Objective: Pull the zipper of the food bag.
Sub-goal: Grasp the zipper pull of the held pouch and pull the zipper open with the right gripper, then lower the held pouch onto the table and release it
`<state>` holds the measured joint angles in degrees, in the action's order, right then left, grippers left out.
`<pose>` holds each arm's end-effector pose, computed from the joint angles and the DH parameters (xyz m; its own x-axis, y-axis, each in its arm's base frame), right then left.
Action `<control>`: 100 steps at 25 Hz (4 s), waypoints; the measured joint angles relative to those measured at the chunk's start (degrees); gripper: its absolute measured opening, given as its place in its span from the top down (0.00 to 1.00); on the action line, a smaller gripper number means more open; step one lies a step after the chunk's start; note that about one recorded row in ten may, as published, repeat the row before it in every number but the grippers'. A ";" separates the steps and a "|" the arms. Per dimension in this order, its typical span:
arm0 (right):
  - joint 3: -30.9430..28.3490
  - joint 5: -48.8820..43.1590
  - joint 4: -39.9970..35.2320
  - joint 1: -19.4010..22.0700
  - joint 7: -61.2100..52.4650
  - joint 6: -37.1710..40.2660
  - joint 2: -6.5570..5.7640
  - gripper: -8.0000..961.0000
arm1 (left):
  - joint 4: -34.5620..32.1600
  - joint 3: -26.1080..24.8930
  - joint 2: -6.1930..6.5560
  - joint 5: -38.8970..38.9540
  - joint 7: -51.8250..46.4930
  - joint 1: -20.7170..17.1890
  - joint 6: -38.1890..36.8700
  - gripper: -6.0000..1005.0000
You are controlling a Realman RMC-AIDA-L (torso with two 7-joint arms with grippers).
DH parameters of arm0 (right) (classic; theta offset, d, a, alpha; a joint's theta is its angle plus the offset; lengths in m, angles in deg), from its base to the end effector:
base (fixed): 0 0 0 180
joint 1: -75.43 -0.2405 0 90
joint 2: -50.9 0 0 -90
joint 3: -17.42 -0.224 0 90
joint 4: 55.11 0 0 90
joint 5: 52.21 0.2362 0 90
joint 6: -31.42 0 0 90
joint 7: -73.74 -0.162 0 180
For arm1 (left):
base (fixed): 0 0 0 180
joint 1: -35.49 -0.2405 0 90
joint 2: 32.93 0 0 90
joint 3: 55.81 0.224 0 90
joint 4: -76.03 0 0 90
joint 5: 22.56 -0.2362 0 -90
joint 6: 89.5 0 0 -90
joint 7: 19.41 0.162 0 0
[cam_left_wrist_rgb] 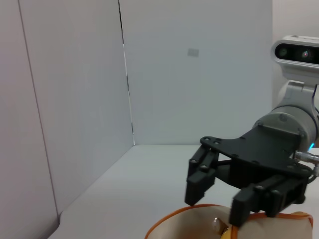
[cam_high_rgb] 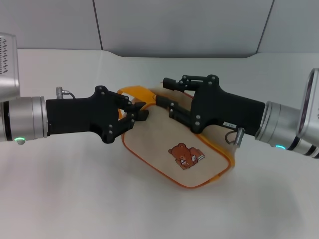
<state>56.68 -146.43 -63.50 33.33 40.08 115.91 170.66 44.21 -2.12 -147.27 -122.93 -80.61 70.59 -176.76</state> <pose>0.1814 0.3530 -0.0667 0.7284 0.1741 -0.6627 -0.1411 -0.9084 -0.3937 -0.2081 0.3638 -0.0044 0.8777 -0.0182 0.4789 0.1078 -0.9662 -0.2344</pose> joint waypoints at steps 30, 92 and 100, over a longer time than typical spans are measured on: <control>4.71 0.00 -9.08 7.93 5.83 2.61 -0.25 0.64 | 0.01 -0.88 -0.05 0.12 0.17 -0.26 0.21 0.90; -3.57 -5.33 -16.59 17.16 -13.74 16.18 -1.50 0.84 | 2.04 -6.61 -3.56 -0.31 -0.85 -4.99 3.10 0.80; -3.58 -5.37 -15.42 14.87 -17.00 14.10 -1.55 0.60 | 3.80 -5.98 -4.19 -0.37 -0.99 -7.05 4.01 0.78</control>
<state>53.09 -151.79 -78.92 48.20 23.08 130.01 169.10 48.00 -8.09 -151.47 -123.30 -81.60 63.54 -172.75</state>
